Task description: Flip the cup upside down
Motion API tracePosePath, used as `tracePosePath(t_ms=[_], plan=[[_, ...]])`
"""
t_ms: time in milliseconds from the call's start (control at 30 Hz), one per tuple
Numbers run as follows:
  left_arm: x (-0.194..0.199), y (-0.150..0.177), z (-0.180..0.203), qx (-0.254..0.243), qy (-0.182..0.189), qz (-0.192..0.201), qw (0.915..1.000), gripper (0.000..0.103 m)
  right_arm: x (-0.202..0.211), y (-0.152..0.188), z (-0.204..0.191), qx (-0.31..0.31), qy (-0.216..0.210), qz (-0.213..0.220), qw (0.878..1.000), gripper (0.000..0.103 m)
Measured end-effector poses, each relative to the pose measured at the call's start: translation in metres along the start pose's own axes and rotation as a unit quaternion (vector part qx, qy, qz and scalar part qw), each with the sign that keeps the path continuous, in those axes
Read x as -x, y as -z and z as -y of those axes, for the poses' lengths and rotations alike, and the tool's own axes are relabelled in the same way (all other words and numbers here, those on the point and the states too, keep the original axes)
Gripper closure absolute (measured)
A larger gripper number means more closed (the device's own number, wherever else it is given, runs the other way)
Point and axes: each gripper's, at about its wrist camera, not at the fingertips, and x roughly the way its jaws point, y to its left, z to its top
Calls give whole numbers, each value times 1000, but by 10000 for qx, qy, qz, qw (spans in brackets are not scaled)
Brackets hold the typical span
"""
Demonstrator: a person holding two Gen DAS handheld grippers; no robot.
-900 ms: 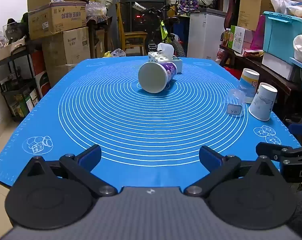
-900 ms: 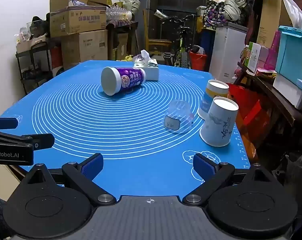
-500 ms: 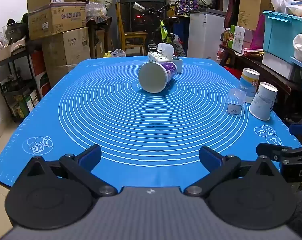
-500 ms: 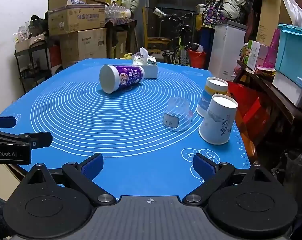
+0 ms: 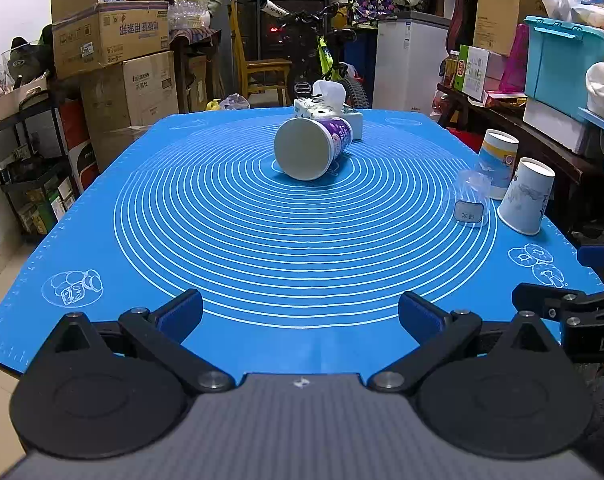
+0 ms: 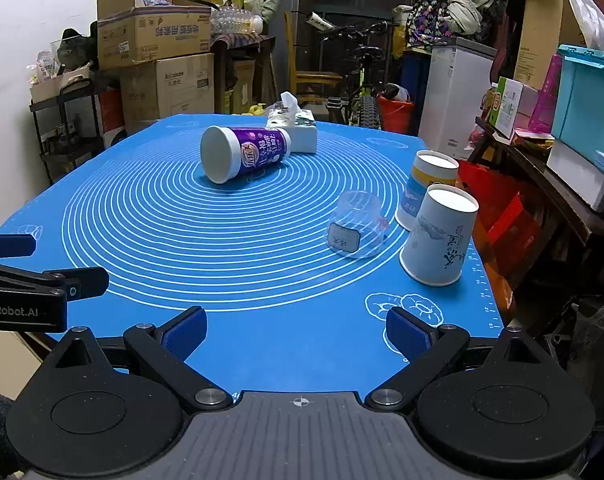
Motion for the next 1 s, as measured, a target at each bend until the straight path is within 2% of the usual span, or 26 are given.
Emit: tracePosePath(t_ms=[1000], plan=[[-1,6,3,-18,-33,-17,10000,0,3,-2,2,-61,-65,-34,10000,7]])
